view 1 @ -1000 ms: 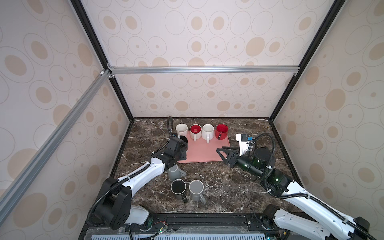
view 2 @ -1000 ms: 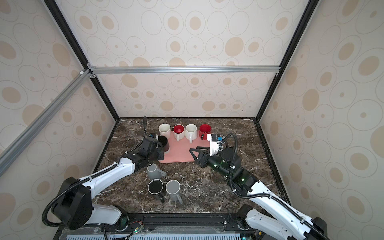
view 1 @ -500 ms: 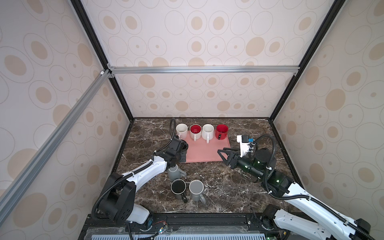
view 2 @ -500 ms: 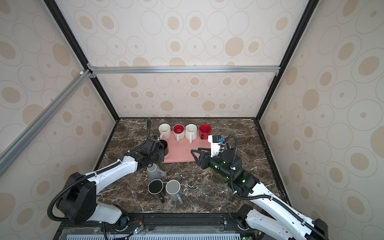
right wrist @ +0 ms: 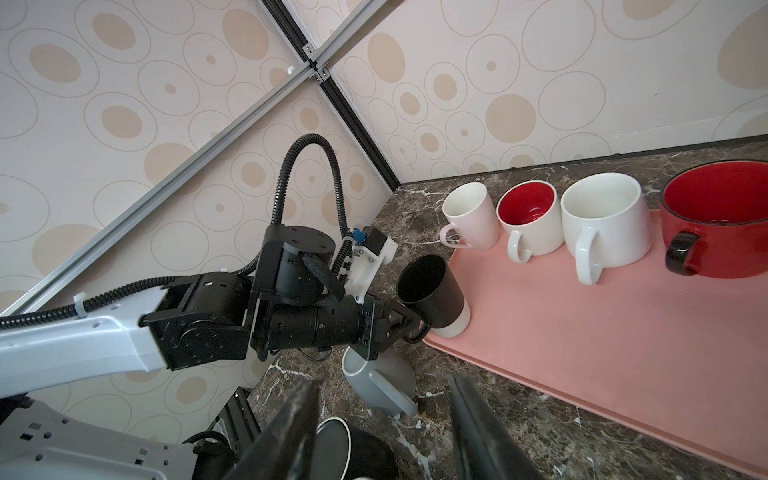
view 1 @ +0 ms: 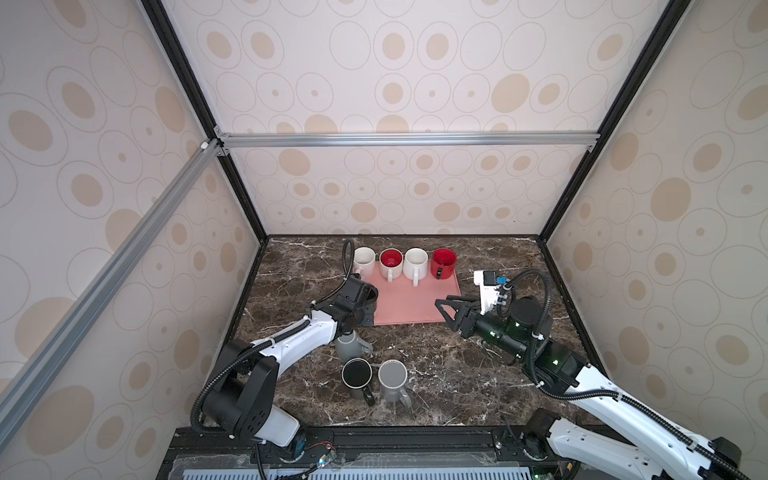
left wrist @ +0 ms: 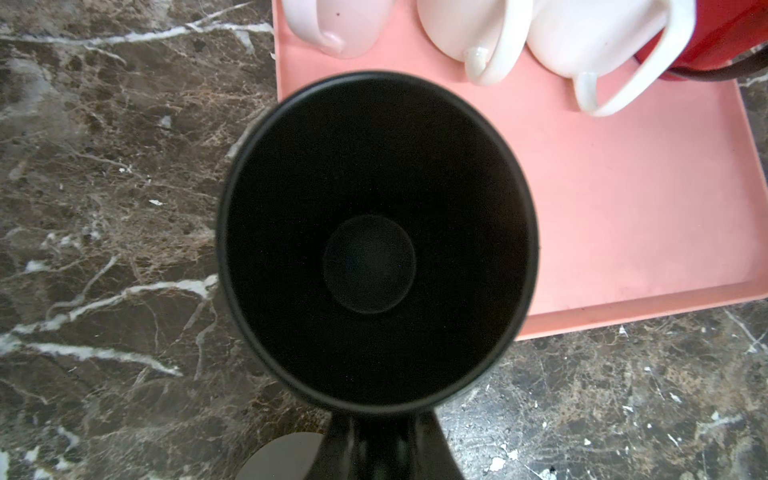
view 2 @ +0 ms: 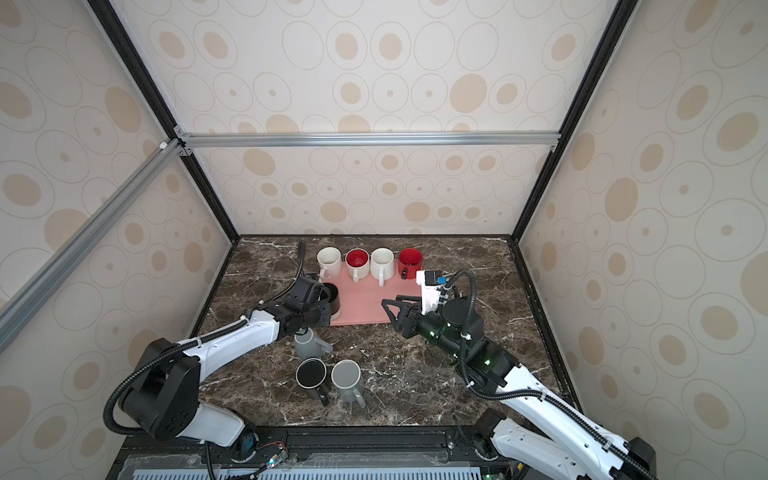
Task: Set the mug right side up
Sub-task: 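Carry the upright black mug onto the tray with the left gripper while right withdraws, then lower the right gripper onto the upside-down grey mug's base and grasp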
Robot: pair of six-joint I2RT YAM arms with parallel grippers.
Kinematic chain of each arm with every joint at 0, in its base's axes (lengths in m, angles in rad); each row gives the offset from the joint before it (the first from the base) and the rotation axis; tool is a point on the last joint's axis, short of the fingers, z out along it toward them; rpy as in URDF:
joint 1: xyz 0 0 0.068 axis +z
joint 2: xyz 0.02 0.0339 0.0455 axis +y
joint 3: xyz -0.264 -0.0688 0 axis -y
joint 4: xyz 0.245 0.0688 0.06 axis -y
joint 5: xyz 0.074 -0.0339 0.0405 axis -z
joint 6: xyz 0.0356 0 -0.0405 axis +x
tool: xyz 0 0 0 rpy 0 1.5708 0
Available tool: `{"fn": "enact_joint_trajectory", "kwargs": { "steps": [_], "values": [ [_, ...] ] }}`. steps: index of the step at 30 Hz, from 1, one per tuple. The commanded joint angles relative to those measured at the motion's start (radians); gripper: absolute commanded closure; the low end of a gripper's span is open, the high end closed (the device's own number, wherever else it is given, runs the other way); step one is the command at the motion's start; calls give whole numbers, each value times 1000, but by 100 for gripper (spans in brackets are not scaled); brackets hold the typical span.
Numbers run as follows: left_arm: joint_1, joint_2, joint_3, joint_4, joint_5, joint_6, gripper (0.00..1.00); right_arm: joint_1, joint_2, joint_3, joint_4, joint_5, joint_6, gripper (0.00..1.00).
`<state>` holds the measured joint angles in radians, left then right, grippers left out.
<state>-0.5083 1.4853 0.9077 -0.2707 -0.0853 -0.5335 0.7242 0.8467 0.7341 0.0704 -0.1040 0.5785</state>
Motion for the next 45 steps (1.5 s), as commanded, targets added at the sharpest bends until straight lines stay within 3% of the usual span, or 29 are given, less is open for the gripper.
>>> {"fn": "enact_joint_trajectory", "kwargs": {
  "steps": [1,4,11,21,27,34,40,45],
  "values": [
    [7,-10,23,65,-45,15,100,-3,-14,-13,-7,0,-6,47],
    [7,-6,18,66,-41,14,100,-3,-14,-13,-11,-2,-6,47],
    [7,-7,4,80,-30,10,81,-4,-10,-14,-17,-3,-5,47],
    [7,-38,5,88,-13,1,61,-3,-5,-17,-46,-13,-8,42],
    [7,-109,28,73,-14,-9,53,-4,11,-21,-109,-51,-20,36],
    [7,-250,30,131,11,-35,32,5,14,-43,-206,-168,-82,34],
    [7,-355,-10,209,32,-60,1,116,15,-66,-311,-102,-154,33],
    [7,-417,-59,246,18,-81,1,278,64,-65,-395,13,-221,33]
  ]
}}
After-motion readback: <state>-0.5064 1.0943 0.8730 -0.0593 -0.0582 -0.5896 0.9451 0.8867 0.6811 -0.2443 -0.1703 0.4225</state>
